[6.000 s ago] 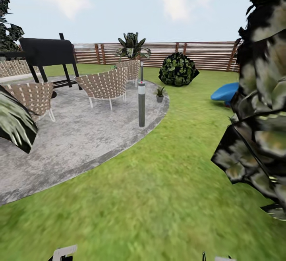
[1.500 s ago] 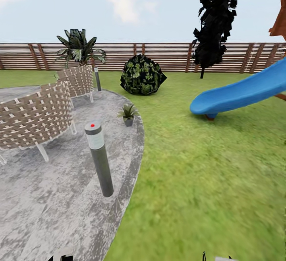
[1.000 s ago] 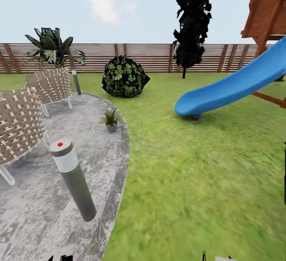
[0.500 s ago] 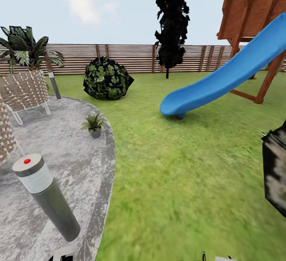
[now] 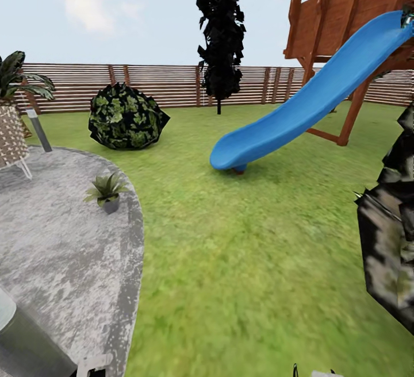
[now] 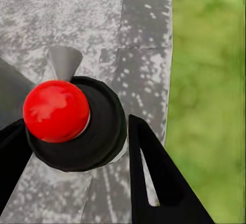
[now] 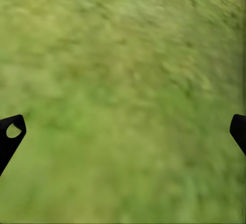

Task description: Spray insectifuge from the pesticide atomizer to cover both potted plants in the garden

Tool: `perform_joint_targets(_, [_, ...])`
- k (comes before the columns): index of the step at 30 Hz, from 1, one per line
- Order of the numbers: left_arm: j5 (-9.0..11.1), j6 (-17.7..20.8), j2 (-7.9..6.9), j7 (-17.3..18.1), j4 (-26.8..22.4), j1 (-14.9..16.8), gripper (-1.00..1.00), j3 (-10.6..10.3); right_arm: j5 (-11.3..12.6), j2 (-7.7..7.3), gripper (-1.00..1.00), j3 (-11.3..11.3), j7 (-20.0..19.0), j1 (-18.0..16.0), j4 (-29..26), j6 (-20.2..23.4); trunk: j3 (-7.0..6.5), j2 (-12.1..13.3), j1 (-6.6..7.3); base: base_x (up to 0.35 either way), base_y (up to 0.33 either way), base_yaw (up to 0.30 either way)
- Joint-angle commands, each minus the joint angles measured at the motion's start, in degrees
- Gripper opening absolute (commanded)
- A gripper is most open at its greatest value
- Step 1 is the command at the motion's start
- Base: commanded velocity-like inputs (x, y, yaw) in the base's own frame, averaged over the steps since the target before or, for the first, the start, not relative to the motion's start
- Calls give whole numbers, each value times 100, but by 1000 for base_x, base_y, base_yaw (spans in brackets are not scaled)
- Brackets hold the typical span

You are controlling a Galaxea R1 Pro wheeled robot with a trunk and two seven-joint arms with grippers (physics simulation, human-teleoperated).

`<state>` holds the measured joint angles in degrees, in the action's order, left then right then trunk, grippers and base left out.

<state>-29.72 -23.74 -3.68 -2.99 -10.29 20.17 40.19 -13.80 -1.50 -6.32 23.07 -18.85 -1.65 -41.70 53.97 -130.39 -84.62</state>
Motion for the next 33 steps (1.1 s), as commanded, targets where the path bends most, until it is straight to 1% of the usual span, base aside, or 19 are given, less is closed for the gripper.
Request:
perform_joint_targets(1, [-61, -26, -1, -34, 9, 5, -100, 24, -61, 1, 100, -45, 22, -5, 7, -13, 5, -2, -2, 340, 0, -108])
perform_joint_targets(33, [-61, -26, -1, -31, 1, 5, -100, 24, -74, -7, 100, -45, 8, -5, 7, -13, 4, -2, -2, 341, 0, -5])
